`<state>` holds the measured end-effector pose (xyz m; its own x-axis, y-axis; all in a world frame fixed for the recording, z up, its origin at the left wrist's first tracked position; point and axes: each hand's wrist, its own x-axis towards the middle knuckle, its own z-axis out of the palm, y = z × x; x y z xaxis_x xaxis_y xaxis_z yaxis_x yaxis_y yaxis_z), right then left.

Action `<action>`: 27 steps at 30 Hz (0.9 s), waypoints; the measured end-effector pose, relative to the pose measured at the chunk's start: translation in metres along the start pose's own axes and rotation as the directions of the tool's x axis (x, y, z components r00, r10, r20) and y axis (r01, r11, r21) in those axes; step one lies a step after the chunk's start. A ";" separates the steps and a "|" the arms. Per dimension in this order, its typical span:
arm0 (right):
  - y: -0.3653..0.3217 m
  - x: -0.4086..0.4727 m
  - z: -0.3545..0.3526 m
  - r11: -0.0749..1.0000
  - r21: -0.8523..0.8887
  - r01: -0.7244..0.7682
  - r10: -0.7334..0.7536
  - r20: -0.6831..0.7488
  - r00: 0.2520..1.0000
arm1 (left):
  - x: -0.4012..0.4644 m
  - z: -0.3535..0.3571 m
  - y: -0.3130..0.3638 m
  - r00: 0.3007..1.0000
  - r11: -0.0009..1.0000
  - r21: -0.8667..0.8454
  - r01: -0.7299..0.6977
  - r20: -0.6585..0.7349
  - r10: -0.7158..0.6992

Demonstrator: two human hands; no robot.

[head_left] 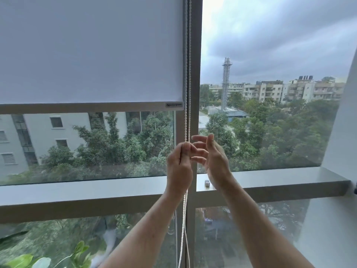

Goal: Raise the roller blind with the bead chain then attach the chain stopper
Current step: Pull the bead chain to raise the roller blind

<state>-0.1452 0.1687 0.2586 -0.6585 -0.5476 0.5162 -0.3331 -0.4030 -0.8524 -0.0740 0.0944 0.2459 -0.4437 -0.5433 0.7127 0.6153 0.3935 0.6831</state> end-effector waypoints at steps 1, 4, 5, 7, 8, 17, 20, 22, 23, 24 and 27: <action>-0.011 0.006 0.002 1.000 0.010 0.025 -0.025 0.009 1.000 | -0.009 -0.001 -0.007 1.000 1.000 0.003 0.028 0.013 -0.028; -0.043 0.021 0.017 0.995 0.058 0.085 -0.088 0.055 0.995 | -0.027 -0.002 -0.024 0.995 0.995 0.029 0.098 0.003 -0.098; -0.054 0.026 0.024 0.990 0.099 0.098 -0.105 0.068 0.992 | -0.031 -0.003 -0.028 0.995 0.994 0.037 0.102 -0.003 -0.102; -0.075 0.036 0.036 0.978 0.176 0.112 -0.127 0.076 0.989 | -0.037 -0.004 -0.031 0.995 0.994 0.042 0.099 -0.015 -0.098; -0.083 0.041 0.042 0.974 0.194 0.112 -0.127 0.067 0.990 | -0.038 -0.004 -0.031 0.995 0.994 0.043 0.096 -0.018 -0.096; -0.070 0.041 0.065 0.934 -0.042 0.355 -0.357 -0.152 0.922 | -0.047 -0.022 -0.032 0.987 0.992 -0.002 0.126 0.106 -0.125; -0.057 0.033 0.059 0.914 -0.075 0.399 -0.406 -0.163 0.899 | -0.033 -0.039 -0.028 0.968 0.992 0.014 0.124 0.218 -0.124; -0.052 0.026 0.059 0.908 -0.107 0.405 -0.418 -0.166 0.893 | -0.015 -0.043 -0.019 0.973 0.996 0.056 0.076 0.213 -0.086; -0.049 0.022 0.059 0.907 -0.127 0.403 -0.419 -0.165 0.893 | -0.004 -0.043 -0.011 0.977 0.996 0.065 0.060 0.200 -0.072; -0.045 0.019 0.060 0.908 -0.135 0.398 -0.416 -0.164 0.894 | 0.006 -0.042 -0.002 0.981 0.997 0.067 0.031 0.189 -0.043; -0.033 0.008 0.064 0.914 -0.096 0.394 -0.404 -0.131 0.905 | 0.037 -0.032 0.034 0.988 0.995 0.046 -0.086 0.136 0.079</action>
<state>-0.0956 0.1308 0.2963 -0.5498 -0.2370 0.8010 -0.6288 -0.5138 -0.5836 -0.0486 0.0636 0.2901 -0.4785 -0.4043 0.7795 0.6205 0.4724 0.6259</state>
